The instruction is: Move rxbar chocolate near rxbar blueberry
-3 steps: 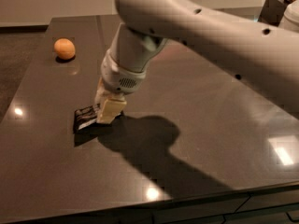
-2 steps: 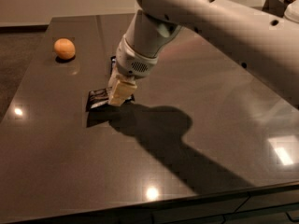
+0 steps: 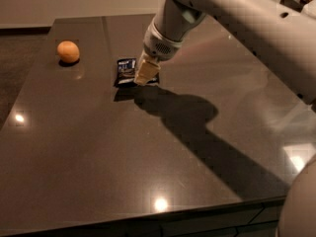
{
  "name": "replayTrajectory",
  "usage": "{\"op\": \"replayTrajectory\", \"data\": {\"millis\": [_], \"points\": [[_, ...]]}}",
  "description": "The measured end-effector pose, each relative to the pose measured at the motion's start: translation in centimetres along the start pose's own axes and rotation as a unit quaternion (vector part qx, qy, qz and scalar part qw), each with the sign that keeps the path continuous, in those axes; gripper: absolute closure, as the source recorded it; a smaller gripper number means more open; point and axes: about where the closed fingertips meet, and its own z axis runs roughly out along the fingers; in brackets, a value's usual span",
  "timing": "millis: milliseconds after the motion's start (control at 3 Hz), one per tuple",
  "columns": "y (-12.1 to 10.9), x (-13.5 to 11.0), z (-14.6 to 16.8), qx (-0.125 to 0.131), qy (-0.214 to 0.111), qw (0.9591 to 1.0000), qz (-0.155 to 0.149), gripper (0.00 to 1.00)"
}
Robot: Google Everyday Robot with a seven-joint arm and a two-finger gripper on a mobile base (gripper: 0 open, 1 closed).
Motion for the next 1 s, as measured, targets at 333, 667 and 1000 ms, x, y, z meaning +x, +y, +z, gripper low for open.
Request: {"op": "replayTrajectory", "data": {"millis": [333, 667, 1000], "points": [[-2.2, 1.2, 0.2, 0.016, 0.008, 0.9996, 0.02, 1.0], [-3.2, 2.3, 0.2, 0.026, 0.011, 0.9991, 0.031, 0.84], [-3.4, 3.2, 0.2, 0.031, 0.009, 0.9987, 0.038, 0.53]]}}
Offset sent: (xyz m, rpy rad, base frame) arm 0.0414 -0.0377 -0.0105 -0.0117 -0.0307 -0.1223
